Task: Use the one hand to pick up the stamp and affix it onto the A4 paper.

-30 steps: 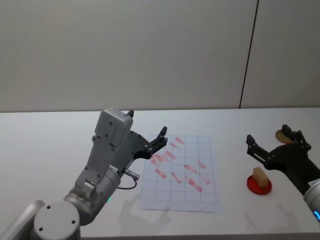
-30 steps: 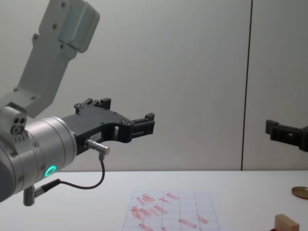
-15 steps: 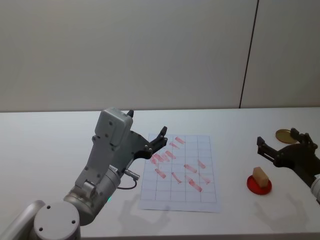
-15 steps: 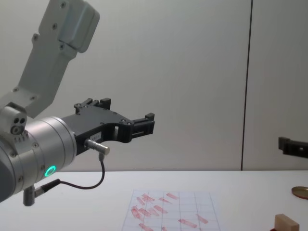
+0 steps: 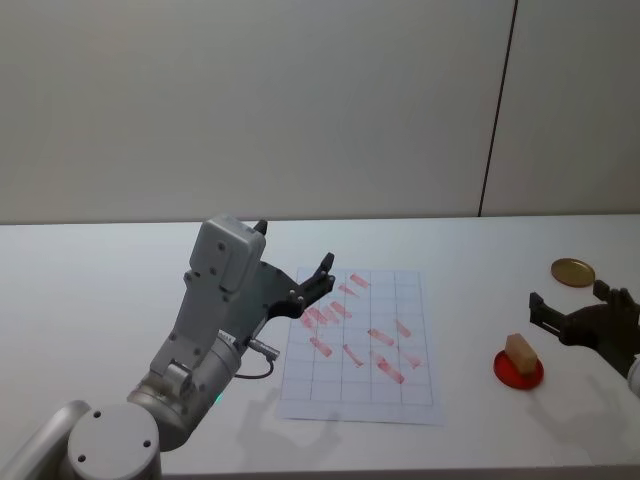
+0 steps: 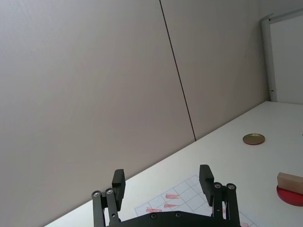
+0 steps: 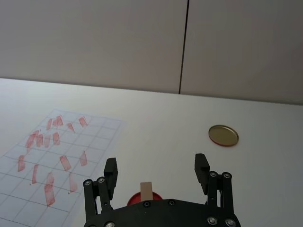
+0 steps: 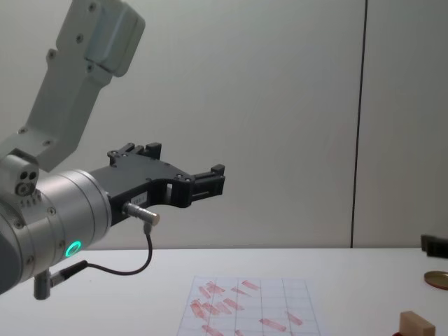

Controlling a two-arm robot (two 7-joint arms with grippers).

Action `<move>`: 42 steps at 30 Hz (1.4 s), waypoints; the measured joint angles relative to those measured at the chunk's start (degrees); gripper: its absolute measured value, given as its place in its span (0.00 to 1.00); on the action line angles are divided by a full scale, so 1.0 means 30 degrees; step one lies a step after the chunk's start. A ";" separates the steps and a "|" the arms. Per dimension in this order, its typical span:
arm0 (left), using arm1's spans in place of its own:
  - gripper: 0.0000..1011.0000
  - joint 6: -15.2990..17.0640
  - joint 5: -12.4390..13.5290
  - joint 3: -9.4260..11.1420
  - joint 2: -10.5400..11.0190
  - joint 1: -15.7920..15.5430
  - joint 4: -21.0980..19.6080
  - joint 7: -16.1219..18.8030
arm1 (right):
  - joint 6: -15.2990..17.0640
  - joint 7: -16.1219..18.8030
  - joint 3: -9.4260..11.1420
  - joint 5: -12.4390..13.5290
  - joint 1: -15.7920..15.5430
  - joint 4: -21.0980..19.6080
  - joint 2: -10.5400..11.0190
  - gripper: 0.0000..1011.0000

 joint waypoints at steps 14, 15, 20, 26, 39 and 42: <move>0.98 0.0001 -0.0001 0.0000 0.0000 -0.0001 0.0000 0.0001 | 0.0806 -0.0185 -0.0252 -0.0094 0.0615 0.1969 -0.0501 0.99; 0.98 0.0001 -0.0001 0.0001 0.0000 0.0000 0.0000 0.0000 | 0.0857 -0.0189 -0.0300 -0.0125 0.0709 0.2193 -0.0572 0.99; 0.98 0.0001 -0.0001 0.0000 0.0001 0.0000 0.0000 0.0000 | 0.0942 -0.0193 -0.0440 -0.0239 0.1049 0.2965 -0.0818 0.99; 0.98 0.0001 -0.0001 0.0000 0.0000 -0.0001 0.0000 0.0000 | 0.0957 -0.0184 -0.0603 -0.0392 0.1524 0.3850 -0.1118 0.99; 0.98 0.0001 -0.0001 0.0000 0.0000 -0.0001 0.0000 0.0000 | 0.0954 0.0097 -0.0960 -0.0826 0.2548 0.5572 -0.1739 0.91; 0.98 0.0001 -0.0001 0.0000 0.0000 -0.0001 0.0000 0.0001 | 0.1030 0.0142 -0.1031 -0.0930 0.2744 0.5906 -0.1858 0.83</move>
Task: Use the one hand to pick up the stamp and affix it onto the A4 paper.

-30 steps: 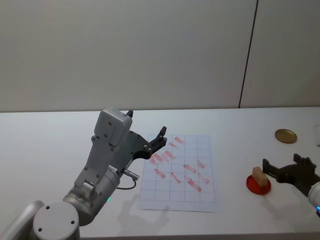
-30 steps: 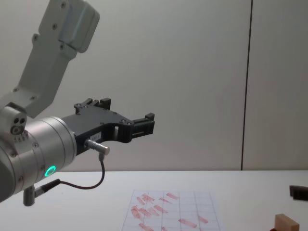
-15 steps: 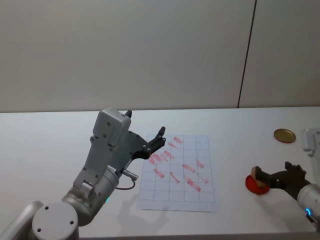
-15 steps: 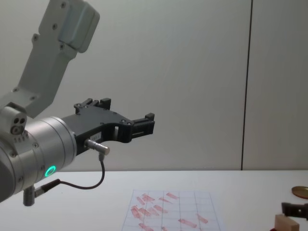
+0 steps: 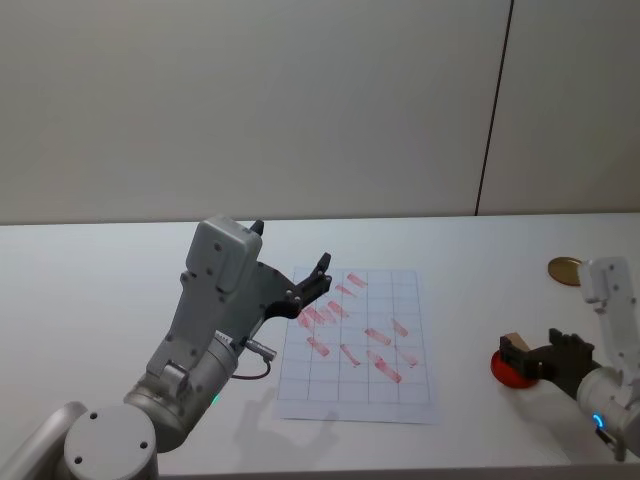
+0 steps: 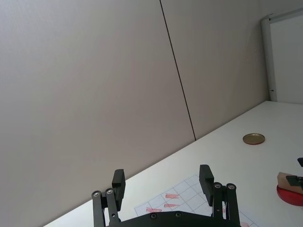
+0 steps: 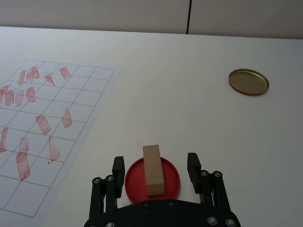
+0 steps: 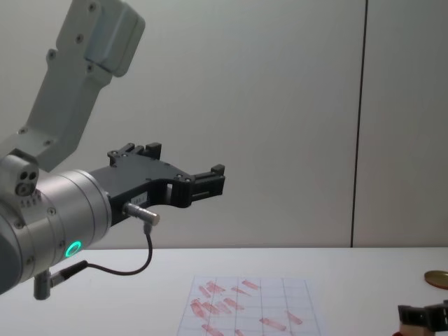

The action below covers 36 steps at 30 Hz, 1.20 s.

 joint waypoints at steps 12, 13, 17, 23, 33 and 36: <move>0.98 0.0000 0.0000 0.0000 0.0000 0.0000 0.0000 0.0000 | 0.0149 0.0041 -0.0185 -0.0463 0.0654 0.1314 -0.0346 0.49; 0.98 0.0000 0.0000 0.0000 0.0000 0.0000 0.0000 0.0000 | 0.0149 0.0040 -0.0198 -0.0499 0.0687 0.1408 -0.0363 0.45; 0.98 0.0000 0.0000 0.0000 0.0000 0.0000 0.0000 -0.0001 | 0.0118 0.0028 -0.0243 -0.0633 0.0837 0.1726 -0.0445 0.33; 0.98 0.0000 0.0000 0.0000 0.0000 0.0000 0.0000 0.0000 | 0.0032 -0.0029 -0.0306 -0.0822 0.1009 0.2071 -0.0557 0.22; 0.98 0.0000 0.0001 0.0000 0.0000 0.0000 0.0000 0.0000 | 0.0135 -0.0203 -0.0370 -0.1053 0.1172 0.2335 -0.0683 0.22; 0.98 0.0000 0.0000 0.0000 0.0000 0.0000 0.0000 0.0000 | 0.0267 -0.0266 -0.0378 -0.1096 0.1211 0.2398 -0.0712 0.22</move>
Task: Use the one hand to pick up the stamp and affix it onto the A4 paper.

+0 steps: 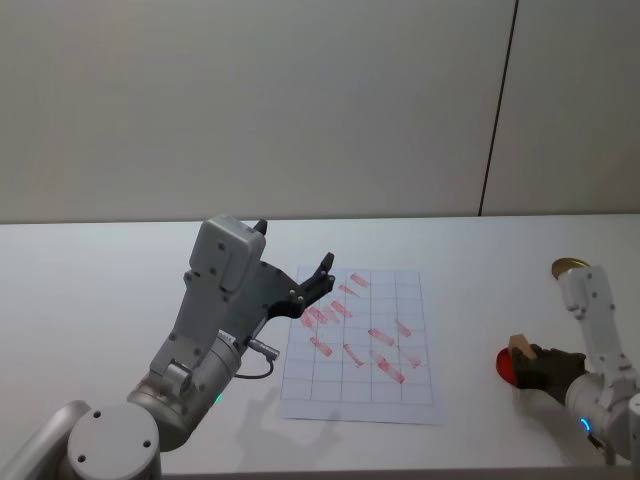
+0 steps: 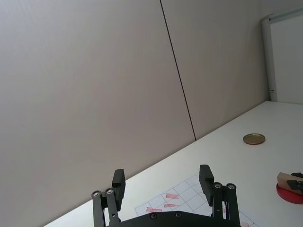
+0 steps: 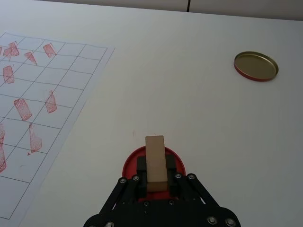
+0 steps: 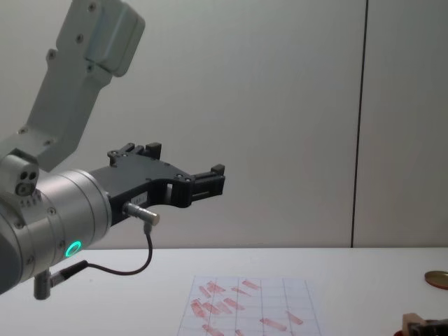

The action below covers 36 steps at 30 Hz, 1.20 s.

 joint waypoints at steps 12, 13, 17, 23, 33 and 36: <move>0.98 0.0000 0.0000 0.0000 0.0001 0.0000 0.0000 0.0001 | 0.0186 -0.0192 0.0021 -0.0066 0.0056 0.0093 -0.0059 0.22; 0.98 0.0000 0.0000 0.0000 0.0000 0.0001 0.0000 0.0000 | 0.0162 -0.0222 0.0030 -0.0092 0.0054 0.0031 -0.0058 0.22; 0.98 0.0000 0.0000 0.0001 0.0000 0.0001 0.0000 0.0000 | -0.0047 -0.0271 0.0058 -0.0172 0.0038 -0.0249 -0.0053 0.22; 0.98 -0.0001 0.0000 0.0001 0.0000 0.0000 0.0000 0.0000 | -0.0478 -0.0277 0.0082 -0.0307 0.0017 -0.1102 -0.0041 0.22; 0.98 0.0000 0.0001 0.0000 0.0000 0.0001 0.0001 0.0000 | -0.0970 0.0520 -0.0081 -0.0575 0.0126 -0.2489 -0.0154 0.22; 0.98 0.0000 0.0001 0.0000 0.0000 0.0000 0.0001 0.0000 | -0.0986 0.0997 -0.0229 -0.0693 0.0240 -0.2648 -0.0259 0.22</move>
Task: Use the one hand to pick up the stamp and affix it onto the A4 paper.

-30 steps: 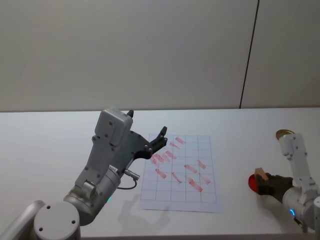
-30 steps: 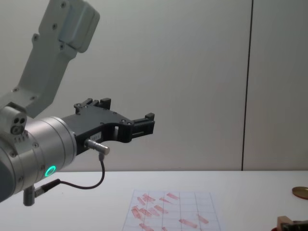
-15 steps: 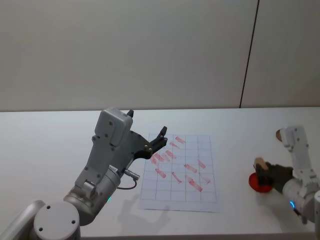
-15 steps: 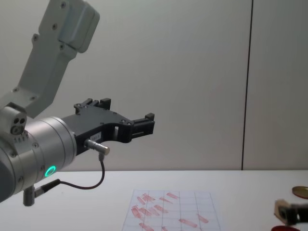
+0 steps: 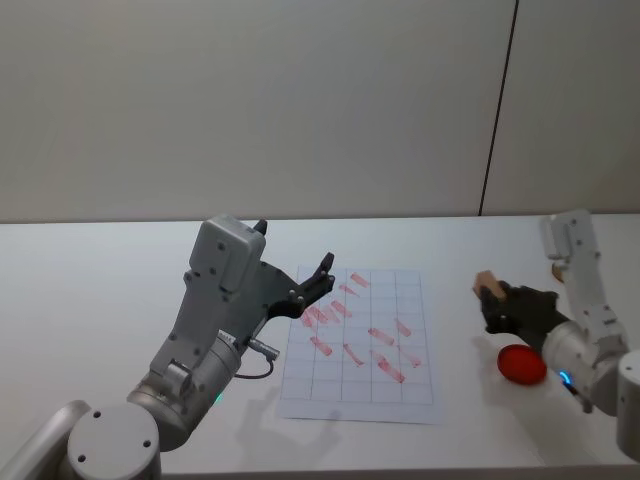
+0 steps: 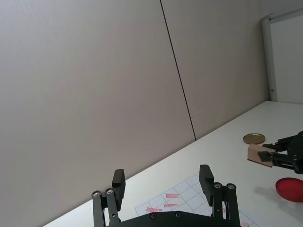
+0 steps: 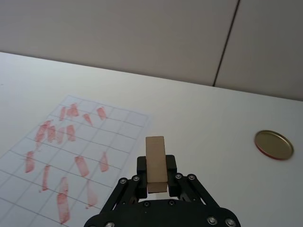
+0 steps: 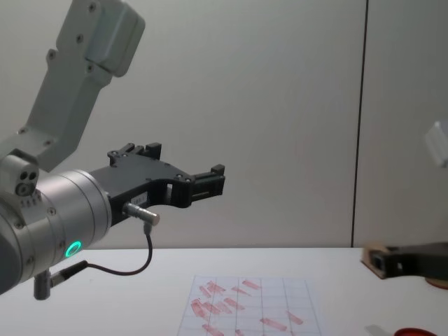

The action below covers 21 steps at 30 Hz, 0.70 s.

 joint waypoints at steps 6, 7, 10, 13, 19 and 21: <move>0.98 -0.0001 -0.0001 0.0001 0.0000 0.0001 -0.0001 0.0001 | 0.0128 0.1003 -0.0406 -0.0288 0.0309 0.0115 -0.0332 0.22; 0.98 0.0000 -0.0001 0.0000 0.0000 0.0001 -0.0001 0.0000 | 0.0163 0.1129 -0.0487 -0.0322 0.0369 0.0196 -0.0402 0.22; 0.98 0.0000 -0.0001 0.0000 0.0000 0.0001 -0.0001 0.0000 | 0.0321 0.1617 -0.0756 -0.0495 0.0564 0.0509 -0.0641 0.22; 0.98 -0.0001 0.0000 0.0000 0.0000 0.0000 -0.0001 0.0001 | 0.0479 0.2090 -0.1061 -0.0656 0.0734 0.0854 -0.0880 0.22; 0.98 -0.0001 -0.0001 0.0000 -0.0001 0.0001 0.0000 0.0000 | 0.0797 0.2836 -0.1631 -0.1011 0.0953 0.1432 -0.1299 0.22; 0.98 0.0000 -0.0001 0.0000 0.0000 0.0000 -0.0001 0.0001 | 0.0911 0.3025 -0.1830 -0.1127 0.0982 0.1588 -0.1423 0.22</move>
